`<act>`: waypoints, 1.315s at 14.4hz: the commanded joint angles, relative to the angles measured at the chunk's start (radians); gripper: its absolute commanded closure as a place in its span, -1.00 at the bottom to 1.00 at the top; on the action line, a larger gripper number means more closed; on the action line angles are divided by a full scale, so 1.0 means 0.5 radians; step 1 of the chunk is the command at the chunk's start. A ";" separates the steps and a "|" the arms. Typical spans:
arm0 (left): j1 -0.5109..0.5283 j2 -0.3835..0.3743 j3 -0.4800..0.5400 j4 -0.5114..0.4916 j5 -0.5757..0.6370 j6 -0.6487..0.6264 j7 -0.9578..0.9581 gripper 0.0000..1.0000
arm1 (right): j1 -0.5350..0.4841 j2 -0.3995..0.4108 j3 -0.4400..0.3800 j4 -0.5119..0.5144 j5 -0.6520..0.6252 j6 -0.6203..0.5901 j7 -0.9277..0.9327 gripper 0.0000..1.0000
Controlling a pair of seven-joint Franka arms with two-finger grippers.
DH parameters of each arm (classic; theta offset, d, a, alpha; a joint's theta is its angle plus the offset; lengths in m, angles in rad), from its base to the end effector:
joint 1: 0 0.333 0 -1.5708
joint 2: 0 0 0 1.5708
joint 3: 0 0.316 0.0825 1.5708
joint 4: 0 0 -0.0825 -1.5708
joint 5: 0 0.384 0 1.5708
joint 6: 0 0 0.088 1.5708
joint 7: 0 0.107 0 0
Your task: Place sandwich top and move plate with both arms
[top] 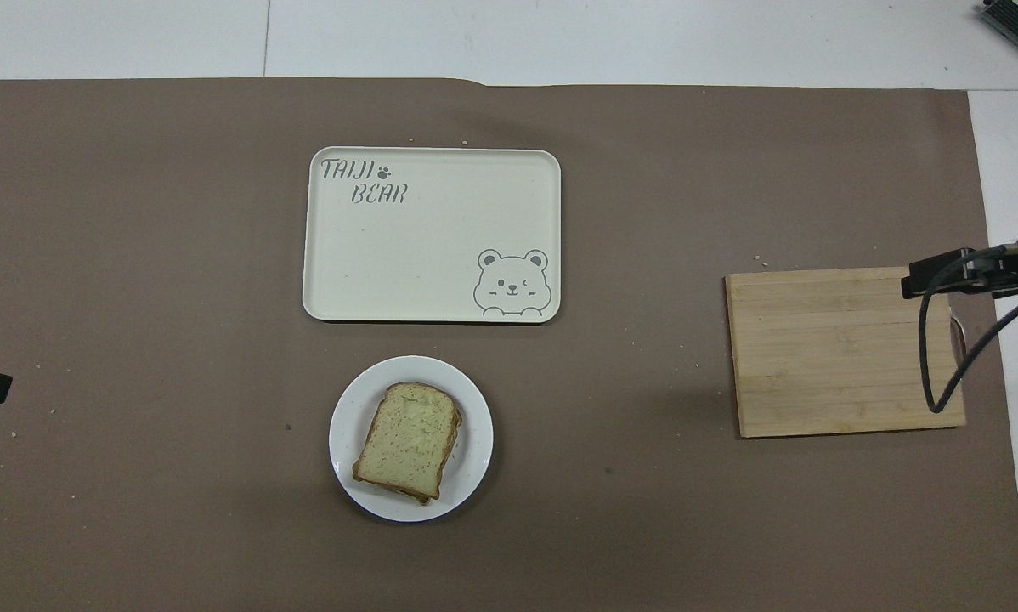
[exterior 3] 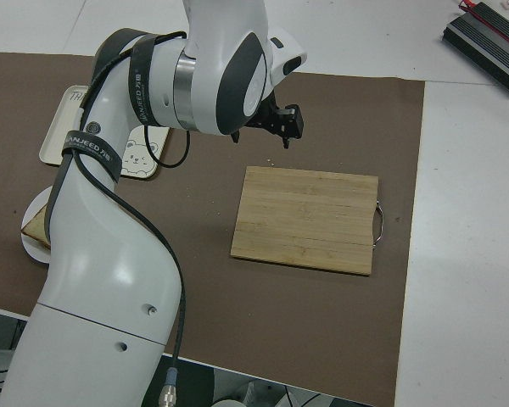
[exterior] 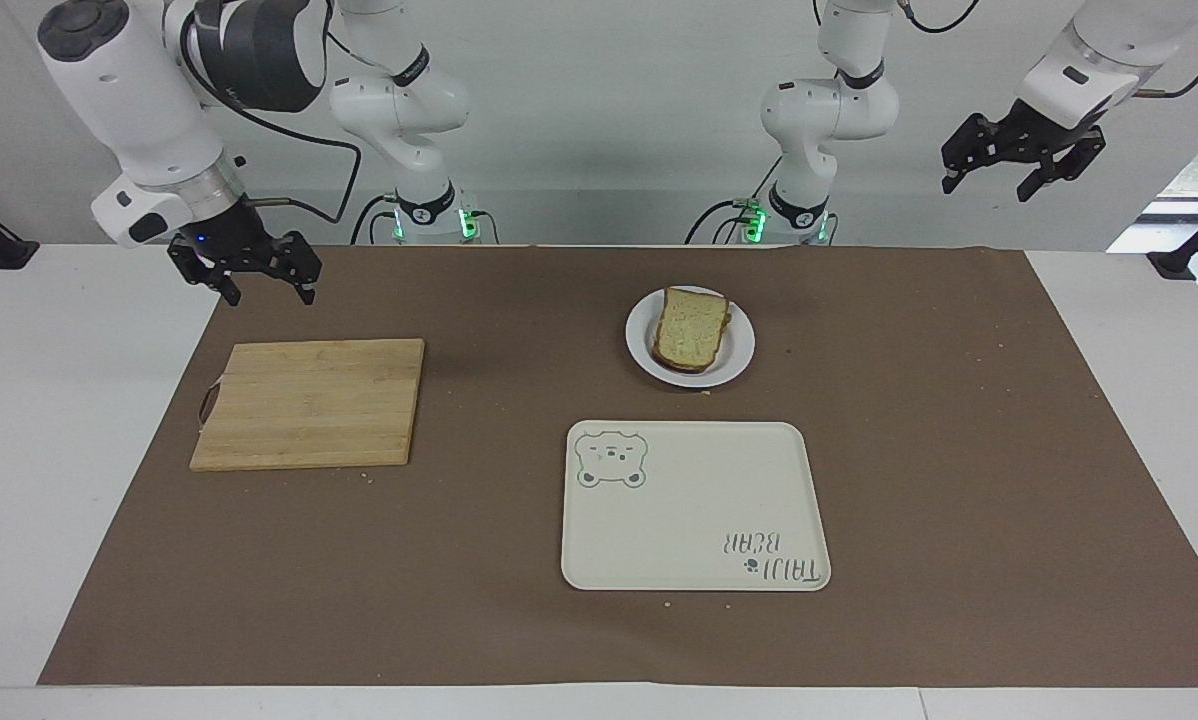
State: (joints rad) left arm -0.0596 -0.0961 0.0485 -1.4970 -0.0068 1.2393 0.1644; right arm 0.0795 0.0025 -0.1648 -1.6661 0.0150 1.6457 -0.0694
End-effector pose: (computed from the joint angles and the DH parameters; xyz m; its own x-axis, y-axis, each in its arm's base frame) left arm 0.4860 -0.0048 0.6819 0.9715 -0.1776 -0.1570 -0.1738 -0.9841 0.0375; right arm 0.5571 -0.0460 0.5844 0.9996 -0.0170 -0.0218 -0.0174 -0.9997 -0.0161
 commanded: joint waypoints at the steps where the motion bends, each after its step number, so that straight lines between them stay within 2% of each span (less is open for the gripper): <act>1: 0.009 -0.035 -0.008 -0.031 0.023 -0.018 -0.007 -1.00 | -0.021 -0.033 0.032 -0.009 -0.003 -0.024 0.037 -1.00; 14: 0.009 -0.035 -0.005 -0.031 0.026 -0.058 -0.010 -1.00 | 0.001 -0.033 0.050 -0.009 0.007 -0.018 0.034 -1.00; 16: 0.012 -0.053 0.029 -0.034 0.026 -0.135 -0.007 -1.00 | 0.001 -0.033 0.047 -0.009 -0.008 -0.046 0.034 -1.00; 19: 0.006 -0.062 0.038 -0.052 0.023 -0.120 -0.016 -1.00 | -0.006 -0.033 0.038 0.031 0.001 -0.134 0.031 -1.00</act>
State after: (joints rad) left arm -0.0592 -0.1011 0.0710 -1.4971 -0.0067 1.1845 0.1642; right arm 0.0846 -0.0028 -0.1500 -1.6648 0.0160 1.6255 -0.0685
